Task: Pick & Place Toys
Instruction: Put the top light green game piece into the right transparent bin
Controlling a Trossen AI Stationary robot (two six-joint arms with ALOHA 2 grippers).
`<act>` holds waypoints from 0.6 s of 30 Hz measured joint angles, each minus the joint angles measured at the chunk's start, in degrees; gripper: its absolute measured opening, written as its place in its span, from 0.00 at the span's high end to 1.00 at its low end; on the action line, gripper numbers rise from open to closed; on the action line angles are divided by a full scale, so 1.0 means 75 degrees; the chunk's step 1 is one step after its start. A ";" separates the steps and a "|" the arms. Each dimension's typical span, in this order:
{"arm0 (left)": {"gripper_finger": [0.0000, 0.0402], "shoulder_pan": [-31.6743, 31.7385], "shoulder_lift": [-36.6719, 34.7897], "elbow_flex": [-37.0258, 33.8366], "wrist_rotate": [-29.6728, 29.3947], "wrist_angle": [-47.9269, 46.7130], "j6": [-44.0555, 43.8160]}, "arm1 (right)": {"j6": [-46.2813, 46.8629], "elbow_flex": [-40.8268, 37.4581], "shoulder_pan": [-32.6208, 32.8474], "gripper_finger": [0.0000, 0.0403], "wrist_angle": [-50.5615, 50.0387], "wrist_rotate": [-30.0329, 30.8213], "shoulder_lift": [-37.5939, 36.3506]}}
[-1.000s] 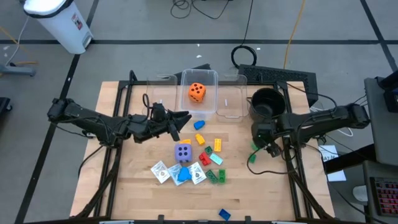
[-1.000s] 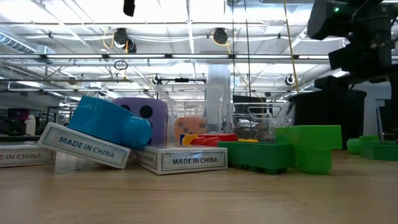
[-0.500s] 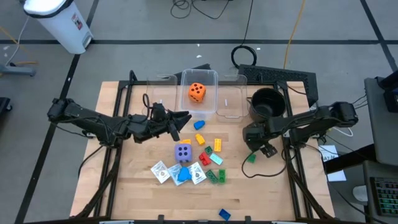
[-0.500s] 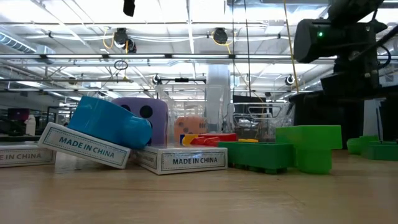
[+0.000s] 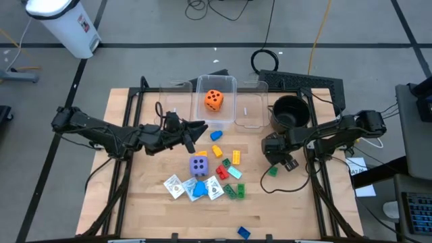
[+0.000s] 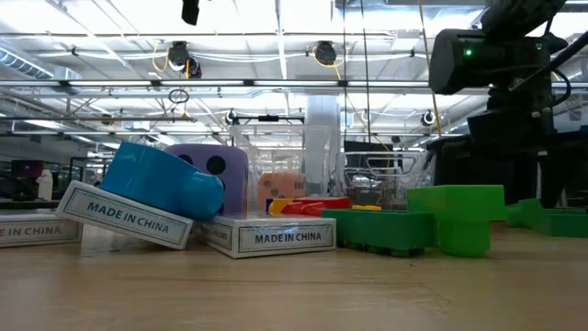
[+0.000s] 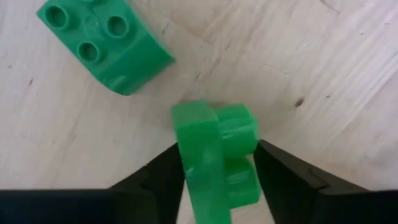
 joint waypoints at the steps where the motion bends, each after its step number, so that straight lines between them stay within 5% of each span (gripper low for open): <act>1: 0.64 0.0000 0.0003 0.0000 0.0000 -0.0020 0.0000 | 0.0000 0.0000 0.0000 0.62 0.0023 0.0009 -0.0001; 18: 0.64 0.0000 0.0003 0.0000 0.0003 -0.0153 -0.0199 | 0.0214 0.0410 0.0000 0.97 0.0186 0.0568 -0.0199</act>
